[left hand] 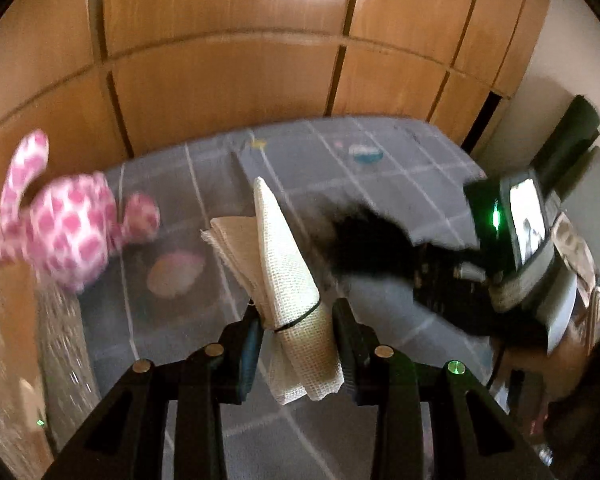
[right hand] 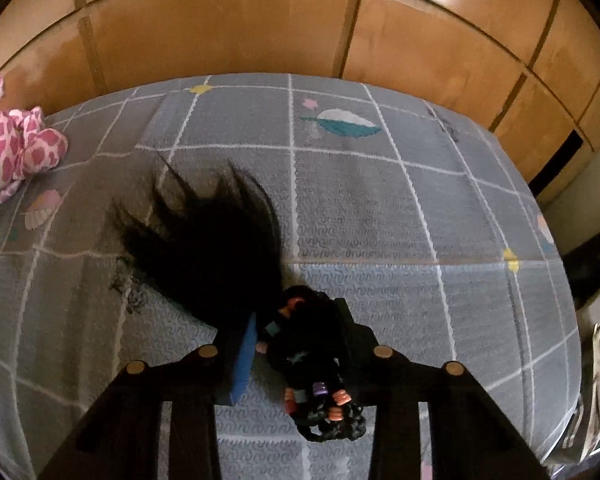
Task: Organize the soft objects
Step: 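Carry the rolled towel into the gold tray and open left tool while right tool holds hair piece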
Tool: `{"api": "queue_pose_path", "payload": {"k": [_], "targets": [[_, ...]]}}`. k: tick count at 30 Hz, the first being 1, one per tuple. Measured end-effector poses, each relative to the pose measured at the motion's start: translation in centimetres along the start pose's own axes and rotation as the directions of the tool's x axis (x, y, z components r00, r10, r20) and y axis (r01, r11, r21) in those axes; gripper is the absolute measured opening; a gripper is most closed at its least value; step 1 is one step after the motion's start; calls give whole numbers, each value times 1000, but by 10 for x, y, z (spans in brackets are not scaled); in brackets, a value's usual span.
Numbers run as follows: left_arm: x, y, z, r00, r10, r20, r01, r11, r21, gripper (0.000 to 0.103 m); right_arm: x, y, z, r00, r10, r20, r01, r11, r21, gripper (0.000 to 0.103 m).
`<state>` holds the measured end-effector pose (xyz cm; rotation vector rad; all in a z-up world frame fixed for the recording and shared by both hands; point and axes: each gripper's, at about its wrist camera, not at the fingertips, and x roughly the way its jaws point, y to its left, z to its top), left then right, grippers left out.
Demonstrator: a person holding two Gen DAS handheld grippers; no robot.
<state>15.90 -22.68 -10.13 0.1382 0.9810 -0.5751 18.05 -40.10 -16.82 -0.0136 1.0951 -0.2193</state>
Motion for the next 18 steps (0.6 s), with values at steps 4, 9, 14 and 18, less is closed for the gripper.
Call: {"api": "queue_pose_path", "payload": {"k": [4, 9, 14, 18], "targets": [[-5, 2, 35, 998, 30, 47, -30, 1000, 8, 35, 4, -3, -1, 1000, 19, -10, -19, 999, 32, 38], [-8, 21, 79, 992, 90, 86, -89, 996, -11, 35, 10, 2, -3, 999, 11, -37, -11, 1000, 19, 41], [-27, 64, 107, 978, 160, 135, -149, 985, -90, 35, 8, 8, -1, 1000, -13, -18, 12, 1000, -18, 38], [-55, 107, 113, 959, 227, 169, -199, 965, -170, 35, 6, 5, 0, 1000, -3, -22, 3, 1000, -4, 40]]}}
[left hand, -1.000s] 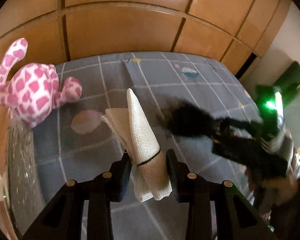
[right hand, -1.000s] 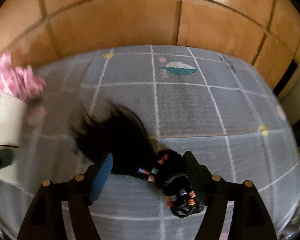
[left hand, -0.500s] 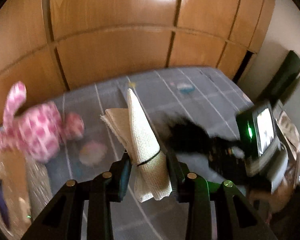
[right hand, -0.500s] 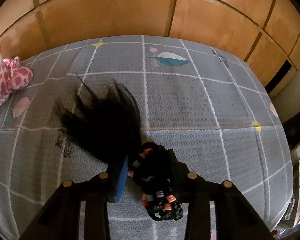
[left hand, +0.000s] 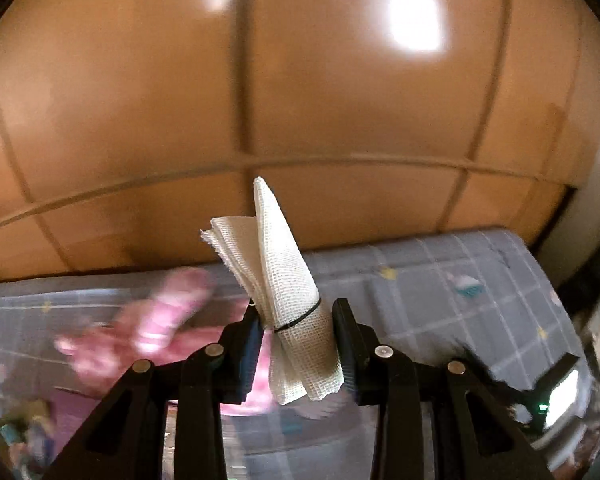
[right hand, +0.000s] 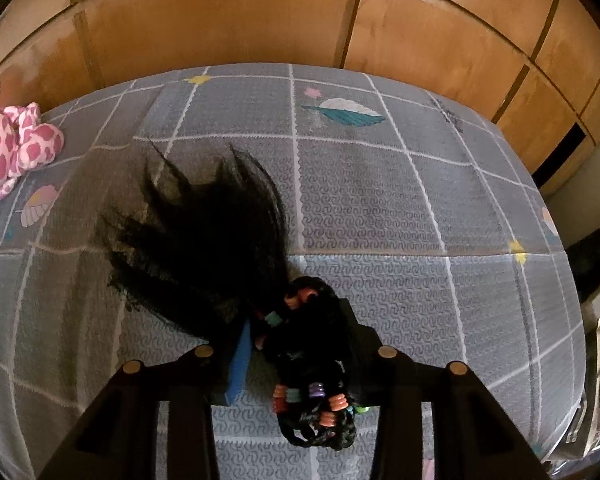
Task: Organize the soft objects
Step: 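Carry the rolled towel into the gold tray and open left tool while right tool holds hair piece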
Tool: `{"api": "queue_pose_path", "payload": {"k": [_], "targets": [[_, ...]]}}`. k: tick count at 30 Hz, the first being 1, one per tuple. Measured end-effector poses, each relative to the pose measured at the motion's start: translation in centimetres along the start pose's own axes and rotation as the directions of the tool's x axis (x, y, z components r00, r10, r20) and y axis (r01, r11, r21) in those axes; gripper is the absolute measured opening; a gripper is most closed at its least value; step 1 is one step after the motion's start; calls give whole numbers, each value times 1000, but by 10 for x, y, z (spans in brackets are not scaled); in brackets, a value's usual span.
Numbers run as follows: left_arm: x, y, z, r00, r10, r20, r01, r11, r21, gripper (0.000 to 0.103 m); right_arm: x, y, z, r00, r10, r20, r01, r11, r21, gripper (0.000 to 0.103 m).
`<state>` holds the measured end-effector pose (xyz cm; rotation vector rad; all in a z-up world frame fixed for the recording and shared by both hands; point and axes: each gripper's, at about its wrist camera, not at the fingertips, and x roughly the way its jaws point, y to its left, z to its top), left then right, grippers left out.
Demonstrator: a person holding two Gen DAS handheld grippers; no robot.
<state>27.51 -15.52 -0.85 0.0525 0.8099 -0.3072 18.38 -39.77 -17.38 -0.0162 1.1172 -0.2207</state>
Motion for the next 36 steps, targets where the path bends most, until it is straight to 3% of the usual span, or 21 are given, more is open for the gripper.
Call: {"api": "queue_pose_path", "payload": {"k": [8, 16, 25, 36], "targets": [[-42, 105, -12, 986, 162, 44, -155, 979, -131, 35, 1, 2, 0, 1000, -23, 10, 23, 999, -22, 41], [-82, 193, -66, 965, 260, 30, -242, 931, -273, 35, 0, 9, 0, 998, -56, 31, 58, 996, -62, 42], [-125, 231, -151, 948, 318, -4, -299, 888, -349, 35, -3, 25, 0, 989, -118, 86, 130, 980, -149, 43], [-172, 240, -247, 907, 419, -25, -396, 835, -383, 35, -6, 38, -5, 982, -139, 130, 162, 968, -193, 38]]}}
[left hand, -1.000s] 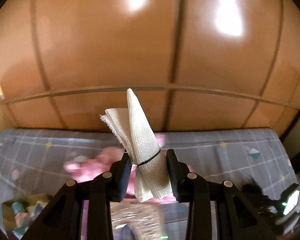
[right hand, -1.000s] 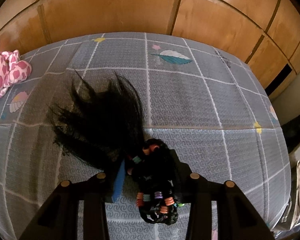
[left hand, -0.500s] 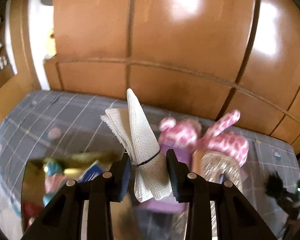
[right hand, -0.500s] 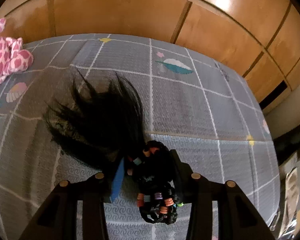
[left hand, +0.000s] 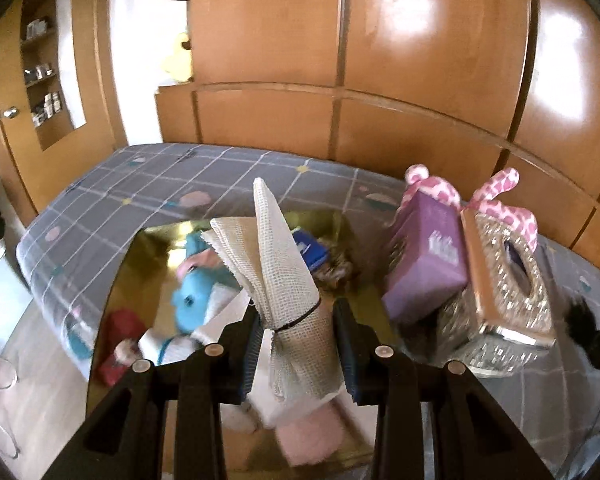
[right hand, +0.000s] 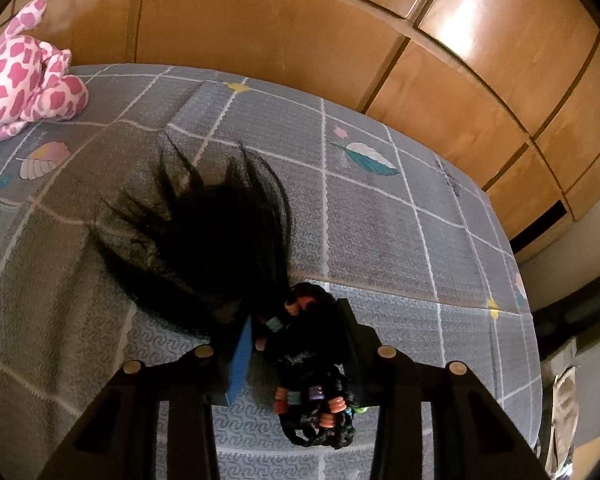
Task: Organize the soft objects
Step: 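Carry the rolled towel into the gold tray and open left tool while right tool holds hair piece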
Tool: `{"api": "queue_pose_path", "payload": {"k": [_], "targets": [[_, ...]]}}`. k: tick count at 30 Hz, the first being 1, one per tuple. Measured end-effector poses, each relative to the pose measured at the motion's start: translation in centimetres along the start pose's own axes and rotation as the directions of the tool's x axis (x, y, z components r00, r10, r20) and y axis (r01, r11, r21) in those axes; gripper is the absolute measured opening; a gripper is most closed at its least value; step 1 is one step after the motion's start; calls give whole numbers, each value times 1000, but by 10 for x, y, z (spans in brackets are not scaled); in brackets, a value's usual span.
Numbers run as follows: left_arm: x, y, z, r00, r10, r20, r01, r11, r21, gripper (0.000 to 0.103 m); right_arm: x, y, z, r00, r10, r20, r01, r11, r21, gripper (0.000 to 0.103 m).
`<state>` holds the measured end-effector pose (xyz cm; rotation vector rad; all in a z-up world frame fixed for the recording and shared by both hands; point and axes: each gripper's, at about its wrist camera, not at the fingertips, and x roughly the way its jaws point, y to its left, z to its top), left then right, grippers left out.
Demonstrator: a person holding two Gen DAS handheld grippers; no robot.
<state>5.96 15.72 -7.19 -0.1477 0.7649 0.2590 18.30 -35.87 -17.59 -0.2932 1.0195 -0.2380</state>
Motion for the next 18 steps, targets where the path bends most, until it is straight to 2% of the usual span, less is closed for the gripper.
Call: {"api": "queue_pose_path", "payload": {"k": [8, 12, 18], "targets": [[-12, 24, -32, 999, 33, -10, -33, 999, -28, 35, 1, -1, 0, 1000, 0, -8, 0, 1000, 26, 38], [-12, 29, -41, 999, 42, -18, -43, 998, -42, 35, 1, -4, 0, 1000, 14, -15, -13, 999, 51, 38], [-6, 38, -51, 997, 57, -42, -60, 996, -62, 35, 1, 1, -1, 1000, -4, -5, 4, 999, 31, 38]]}}
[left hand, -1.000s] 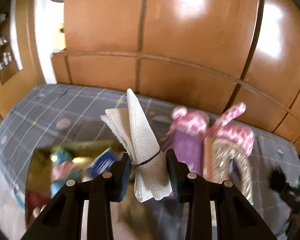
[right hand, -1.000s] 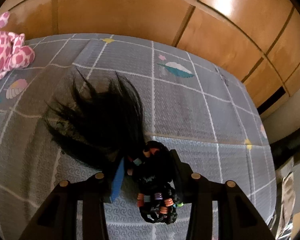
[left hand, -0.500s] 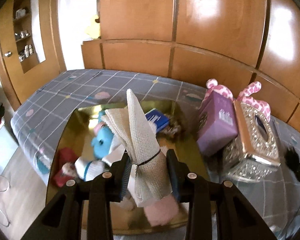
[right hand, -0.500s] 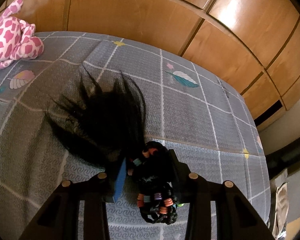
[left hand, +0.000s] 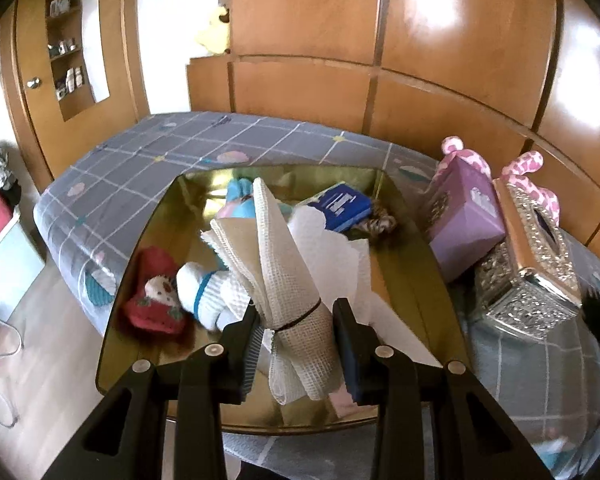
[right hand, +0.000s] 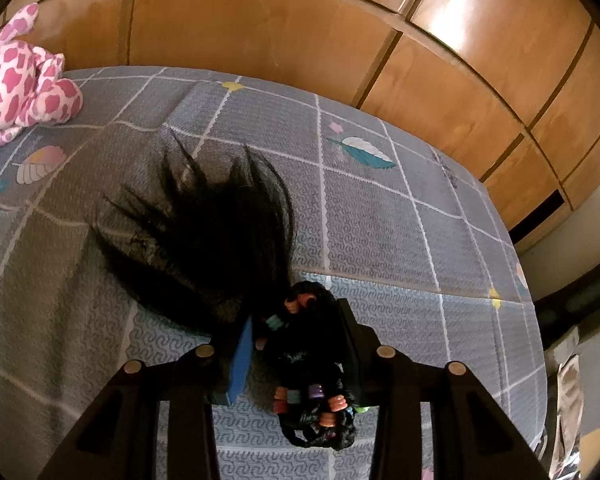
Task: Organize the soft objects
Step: 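Carry the rolled towel into the gold tray and open left tool while right tool holds hair piece, then carry the black hair piece into the gold tray and open the right tool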
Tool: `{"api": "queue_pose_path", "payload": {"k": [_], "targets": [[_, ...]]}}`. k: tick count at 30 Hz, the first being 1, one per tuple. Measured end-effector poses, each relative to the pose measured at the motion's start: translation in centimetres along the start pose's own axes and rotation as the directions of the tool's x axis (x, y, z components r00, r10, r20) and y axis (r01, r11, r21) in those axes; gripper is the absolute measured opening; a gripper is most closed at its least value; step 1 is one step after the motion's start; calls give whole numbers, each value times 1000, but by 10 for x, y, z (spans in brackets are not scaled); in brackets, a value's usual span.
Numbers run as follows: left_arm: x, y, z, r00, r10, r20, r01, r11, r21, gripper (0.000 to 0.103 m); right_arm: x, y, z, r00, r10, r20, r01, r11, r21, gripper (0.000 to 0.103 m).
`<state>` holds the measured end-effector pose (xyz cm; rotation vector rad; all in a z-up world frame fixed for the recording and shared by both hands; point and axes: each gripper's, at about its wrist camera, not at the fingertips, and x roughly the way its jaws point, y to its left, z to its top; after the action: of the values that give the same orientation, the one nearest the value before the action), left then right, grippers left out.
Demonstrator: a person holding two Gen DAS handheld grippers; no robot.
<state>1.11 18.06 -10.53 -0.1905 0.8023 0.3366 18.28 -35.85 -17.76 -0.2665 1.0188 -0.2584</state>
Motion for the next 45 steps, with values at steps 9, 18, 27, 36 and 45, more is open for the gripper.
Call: {"api": "queue_pose_path", "payload": {"k": [9, 18, 27, 36, 45], "targets": [[32, 25, -3, 996, 0, -85, -6, 997, -73, 39, -1, 5, -2, 1000, -20, 7, 20, 1000, -10, 37], [45, 57, -7, 994, 16, -111, -31, 990, -139, 67, -1, 5, -1, 1000, -16, 2, 16, 1000, -7, 37], [15, 73, -8, 995, 92, -35, -96, 981, -170, 71, -1, 5, -1, 1000, -14, 1, 14, 1000, -6, 37], [-9, 45, 1, 992, 124, 35, -120, 988, -100, 72, -1, 4, -1, 1000, -13, 1, 13, 1000, -7, 37], [-28, -11, 7, 995, 52, 80, -54, 998, 26, 82, 0, 1, 0, 1000, -4, -8, 4, 1000, 7, 37]]}}
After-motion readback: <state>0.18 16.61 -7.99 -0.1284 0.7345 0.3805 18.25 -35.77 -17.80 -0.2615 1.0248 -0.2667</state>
